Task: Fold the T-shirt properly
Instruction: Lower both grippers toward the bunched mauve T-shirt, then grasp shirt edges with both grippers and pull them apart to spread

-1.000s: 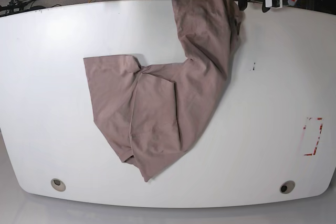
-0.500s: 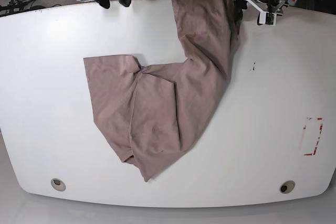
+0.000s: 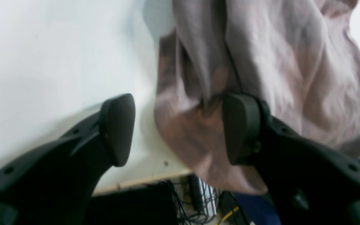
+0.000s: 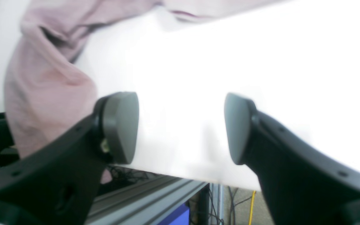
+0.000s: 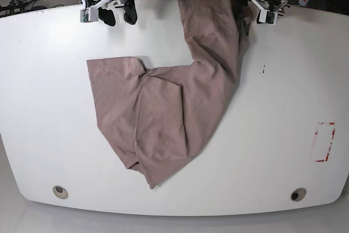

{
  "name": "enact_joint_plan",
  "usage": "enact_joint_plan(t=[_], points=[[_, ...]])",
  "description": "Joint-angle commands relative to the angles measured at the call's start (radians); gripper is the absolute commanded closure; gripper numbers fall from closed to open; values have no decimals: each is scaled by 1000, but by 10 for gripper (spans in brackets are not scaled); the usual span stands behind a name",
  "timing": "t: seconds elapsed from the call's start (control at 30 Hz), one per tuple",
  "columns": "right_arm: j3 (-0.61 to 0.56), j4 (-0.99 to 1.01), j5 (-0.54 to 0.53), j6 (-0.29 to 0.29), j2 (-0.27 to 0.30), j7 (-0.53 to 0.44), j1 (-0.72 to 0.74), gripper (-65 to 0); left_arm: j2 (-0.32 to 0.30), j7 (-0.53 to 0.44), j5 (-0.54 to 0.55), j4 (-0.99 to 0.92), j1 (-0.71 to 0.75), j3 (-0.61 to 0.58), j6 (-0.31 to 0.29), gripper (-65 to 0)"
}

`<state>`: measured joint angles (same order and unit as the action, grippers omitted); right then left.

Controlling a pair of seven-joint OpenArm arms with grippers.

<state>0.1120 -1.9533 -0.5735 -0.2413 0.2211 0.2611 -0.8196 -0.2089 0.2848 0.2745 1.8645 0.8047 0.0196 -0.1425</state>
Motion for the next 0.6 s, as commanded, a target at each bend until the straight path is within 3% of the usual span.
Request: enact_joint_plan(t=[0.0,0.1,0.17,0.27,0.37,0.57], points=[[7,-21,-6,-7,5,0,12,-411,-7,8,4,1,3,-14,-3,-408],[13,-19,-6,-3,5,27,42,-411,-7,8,4,1,2,-17,-3,-393],[13,-19,-6,-2,5,39,73,-411,-7,9,2,1,2,-17,-3,-332],[27,-19,-6,-2,5,77,127,-411,-8,11,2,-1,2,-17,-3,-169],[50,-18,-6,-2,4,140,197,-411,-19,11,2,-1,2,-17,1,-51],[91,16,-6,-2,4,272,375,-414,-28,11,2,2,8,-2,1,-18]])
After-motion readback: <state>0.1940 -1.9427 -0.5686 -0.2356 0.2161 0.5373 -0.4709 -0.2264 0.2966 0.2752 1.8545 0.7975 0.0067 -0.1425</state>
